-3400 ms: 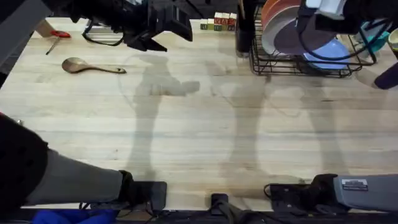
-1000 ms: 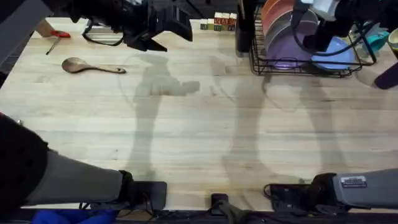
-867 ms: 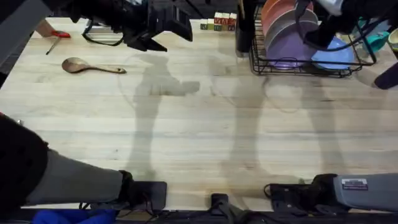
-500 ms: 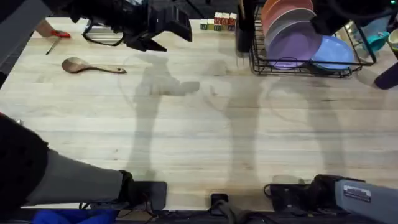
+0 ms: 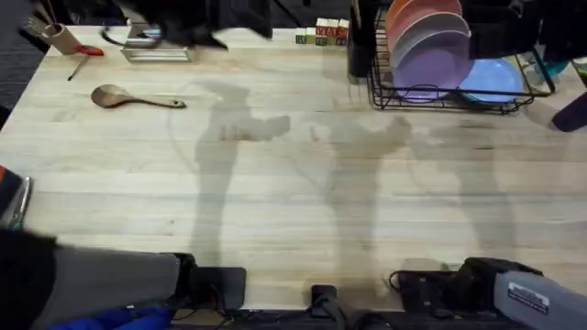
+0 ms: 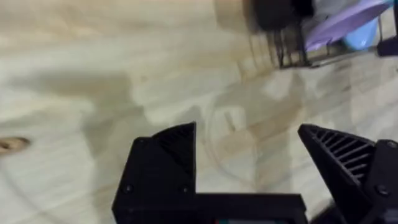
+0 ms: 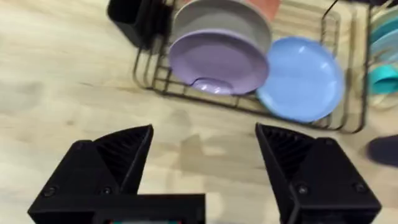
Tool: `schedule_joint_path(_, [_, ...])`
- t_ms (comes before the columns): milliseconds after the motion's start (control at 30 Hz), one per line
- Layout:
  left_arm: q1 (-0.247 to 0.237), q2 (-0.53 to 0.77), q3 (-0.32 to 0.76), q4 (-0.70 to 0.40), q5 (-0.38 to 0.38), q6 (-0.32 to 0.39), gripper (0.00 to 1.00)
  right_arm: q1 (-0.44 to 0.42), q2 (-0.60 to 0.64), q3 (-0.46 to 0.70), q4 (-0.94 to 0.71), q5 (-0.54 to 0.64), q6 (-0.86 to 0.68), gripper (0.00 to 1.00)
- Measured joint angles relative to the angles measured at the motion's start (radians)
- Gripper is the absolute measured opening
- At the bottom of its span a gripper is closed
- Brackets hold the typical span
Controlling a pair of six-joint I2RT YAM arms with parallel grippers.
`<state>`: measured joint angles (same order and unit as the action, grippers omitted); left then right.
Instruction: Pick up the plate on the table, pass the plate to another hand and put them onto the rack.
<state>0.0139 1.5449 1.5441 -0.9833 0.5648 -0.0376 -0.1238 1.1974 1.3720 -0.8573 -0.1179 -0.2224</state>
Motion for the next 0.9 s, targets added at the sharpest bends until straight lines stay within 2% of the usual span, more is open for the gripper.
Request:
schedule_joint_path(167, [0.0,-0.109,0.075,0.004,-0.026,0.0,0.996,0.0,-0.02,0.0,-0.055,-0.088,0.065,0.995])
schedule_joint_path(300, [0.0,-0.189,0.093,-0.011,-0.054,0.001,0.995,0.0,-0.022,0.0,-0.069,-0.156,0.089,0.995])
schedule_joint_path(600, [0.0,-0.284,0.093,-0.126,-0.27,-0.007,0.995,0.0,-0.022,0.0,-0.071,-0.211,0.149,0.995])
schedule_joint_path(733, [0.0,-0.303,0.093,-0.171,-0.327,-0.008,0.995,0.0,-0.021,0.0,-0.071,-0.228,0.16,0.995])
schedule_joint_path(900, [0.0,-0.303,0.093,-0.181,-0.341,-0.008,0.995,0.0,-0.022,0.0,-0.071,-0.229,0.164,0.995])
